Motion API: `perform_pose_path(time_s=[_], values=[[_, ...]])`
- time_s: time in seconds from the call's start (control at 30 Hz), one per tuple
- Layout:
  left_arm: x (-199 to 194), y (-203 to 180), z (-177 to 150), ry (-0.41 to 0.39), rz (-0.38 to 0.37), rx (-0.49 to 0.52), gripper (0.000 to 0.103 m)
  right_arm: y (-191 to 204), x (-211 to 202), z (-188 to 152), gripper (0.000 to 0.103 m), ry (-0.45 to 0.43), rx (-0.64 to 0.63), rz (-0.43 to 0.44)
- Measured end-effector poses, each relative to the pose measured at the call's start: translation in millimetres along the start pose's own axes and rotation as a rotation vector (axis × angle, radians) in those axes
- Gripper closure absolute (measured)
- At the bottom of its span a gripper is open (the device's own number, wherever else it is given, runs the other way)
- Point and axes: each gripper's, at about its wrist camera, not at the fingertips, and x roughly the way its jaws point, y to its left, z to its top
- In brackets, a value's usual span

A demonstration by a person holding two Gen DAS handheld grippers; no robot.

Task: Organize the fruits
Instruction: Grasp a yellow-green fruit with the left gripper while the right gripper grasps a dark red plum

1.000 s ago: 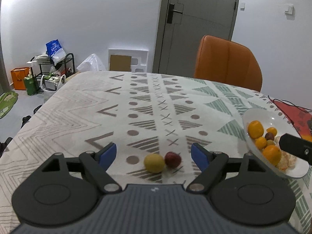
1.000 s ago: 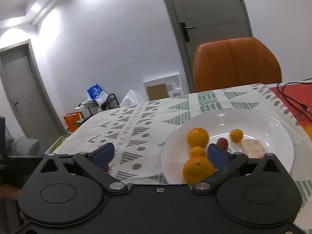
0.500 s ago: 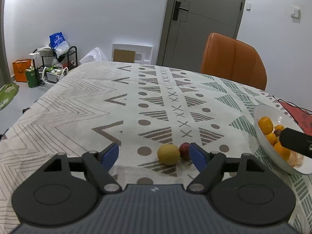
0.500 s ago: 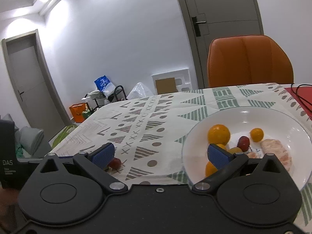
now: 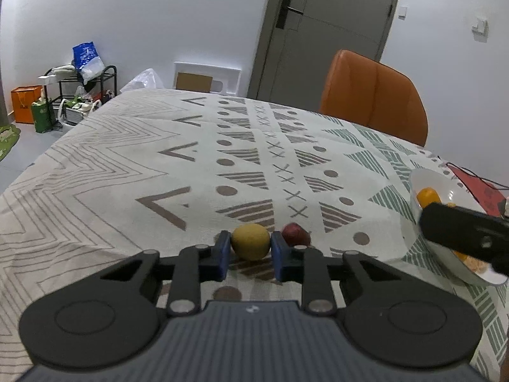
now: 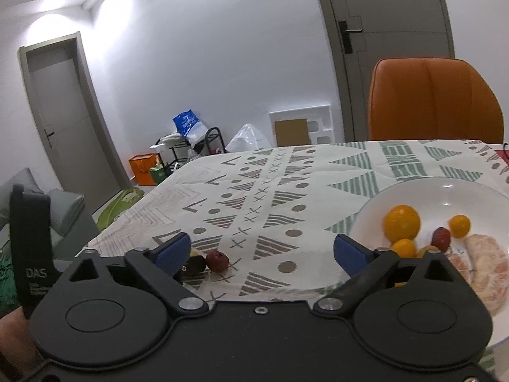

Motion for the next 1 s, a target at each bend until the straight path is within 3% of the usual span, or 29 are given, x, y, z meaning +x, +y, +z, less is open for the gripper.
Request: perform_pose_path(time_s=[0.07, 0.17, 0.9, 1.0], values=[[-3, 5, 1, -0.006, 0.006, -0.009, 0.078, 3, 5, 1, 0.019, 0.012, -0.004, 0.007], [-7, 12, 4, -0.010, 0.012, -0.024, 0.078, 6, 12, 0, 0.024, 0.025, -0.007, 0.019], [-34, 53, 12, -0.061, 0.045, -0.093, 0.078, 39, 75, -7, 0.052, 0.173, -0.046, 0.055], [-35, 57, 12, -0.061, 0.048, -0.099, 0.078, 37, 85, -9, 0.079, 0.214, -0.045, 0.065]])
